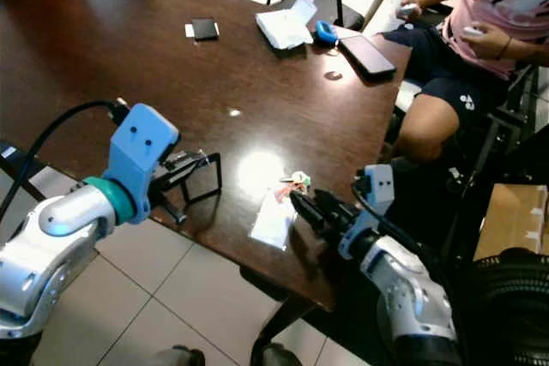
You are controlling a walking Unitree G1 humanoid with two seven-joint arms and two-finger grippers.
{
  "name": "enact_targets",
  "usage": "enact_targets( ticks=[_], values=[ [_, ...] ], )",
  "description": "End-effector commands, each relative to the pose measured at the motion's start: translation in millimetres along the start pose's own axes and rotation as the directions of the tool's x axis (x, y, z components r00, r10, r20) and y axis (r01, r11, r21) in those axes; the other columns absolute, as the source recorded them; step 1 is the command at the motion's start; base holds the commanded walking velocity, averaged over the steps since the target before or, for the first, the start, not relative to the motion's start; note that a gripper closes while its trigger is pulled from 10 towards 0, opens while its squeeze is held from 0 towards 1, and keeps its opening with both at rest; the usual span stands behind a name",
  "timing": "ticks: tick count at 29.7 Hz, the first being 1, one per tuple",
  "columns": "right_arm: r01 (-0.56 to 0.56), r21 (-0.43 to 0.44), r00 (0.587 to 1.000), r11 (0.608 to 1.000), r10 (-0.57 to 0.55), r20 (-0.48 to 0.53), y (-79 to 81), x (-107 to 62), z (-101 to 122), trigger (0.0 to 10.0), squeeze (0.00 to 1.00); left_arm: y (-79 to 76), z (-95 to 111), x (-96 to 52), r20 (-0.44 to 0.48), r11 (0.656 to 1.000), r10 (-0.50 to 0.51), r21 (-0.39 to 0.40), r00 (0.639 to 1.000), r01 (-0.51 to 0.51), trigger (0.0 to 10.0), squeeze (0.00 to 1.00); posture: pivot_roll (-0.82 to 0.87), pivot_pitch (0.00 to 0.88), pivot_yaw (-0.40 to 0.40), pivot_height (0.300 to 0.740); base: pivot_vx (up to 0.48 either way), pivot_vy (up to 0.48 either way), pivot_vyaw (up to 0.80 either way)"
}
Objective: Hang keys on a hook
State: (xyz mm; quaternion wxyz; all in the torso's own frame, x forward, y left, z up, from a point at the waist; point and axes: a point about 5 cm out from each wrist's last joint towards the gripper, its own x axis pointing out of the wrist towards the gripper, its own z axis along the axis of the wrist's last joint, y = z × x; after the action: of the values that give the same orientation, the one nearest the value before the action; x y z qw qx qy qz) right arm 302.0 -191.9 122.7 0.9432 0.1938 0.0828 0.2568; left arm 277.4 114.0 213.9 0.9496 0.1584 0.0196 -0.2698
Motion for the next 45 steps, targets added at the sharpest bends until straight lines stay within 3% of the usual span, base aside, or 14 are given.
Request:
enact_targets(
  ticks=[1,9,15,32,37,45],
  values=[
    [0.019,0.027,1.000,0.999,-0.019,0.002,-3.6,-1.5,-1.0,10.0,0.00,-0.8,-2.7,0.2,-0.018,1.000,-0.006,-0.007,1.000,0.006,10.0,0.00,0.08,0.120,0.046,0.740,0.000,0.000,0.00],
    [0.008,0.014,1.000,1.000,-0.008,-0.025,-1.8,3.4,-3.2,10.0,0.00,-1.5,-2.5,0.1,-0.018,1.000,-0.006,-0.008,1.000,0.006,10.0,0.00,0.09,0.122,0.044,0.740,0.000,0.000,0.00],
    [0.002,-0.002,0.995,1.000,-0.002,-0.098,-1.1,1.7,-19.3,10.0,0.00,-1.5,-2.3,-0.7,-0.020,1.000,-0.004,-0.010,1.000,0.004,10.0,0.00,0.09,0.122,0.045,0.740,0.000,0.000,0.00],
    [-0.069,-0.013,0.994,0.998,0.068,-0.084,8.1,6.4,-16.5,10.0,0.00,-3.2,-2.8,-1.6,-0.022,1.000,-0.008,-0.013,1.000,0.008,10.0,0.00,0.10,0.108,0.046,0.740,0.000,0.000,0.00],
    [-0.097,-0.018,0.994,0.995,0.096,-0.043,10.1,3.6,-9.8,10.0,0.00,-4.3,-3.3,-1.2,-0.024,1.000,-0.012,-0.014,1.000,0.012,10.0,0.00,0.09,0.107,0.048,0.740,0.000,0.000,0.00],
    [-0.091,-0.034,0.993,0.995,0.088,-0.075,5.2,-4.4,-15.6,10.0,0.00,-4.1,-4.1,-0.8,-0.025,1.000,-0.016,-0.013,1.000,0.016,10.0,0.00,0.09,0.107,0.054,0.740,0.000,0.000,0.00]
  ],
)
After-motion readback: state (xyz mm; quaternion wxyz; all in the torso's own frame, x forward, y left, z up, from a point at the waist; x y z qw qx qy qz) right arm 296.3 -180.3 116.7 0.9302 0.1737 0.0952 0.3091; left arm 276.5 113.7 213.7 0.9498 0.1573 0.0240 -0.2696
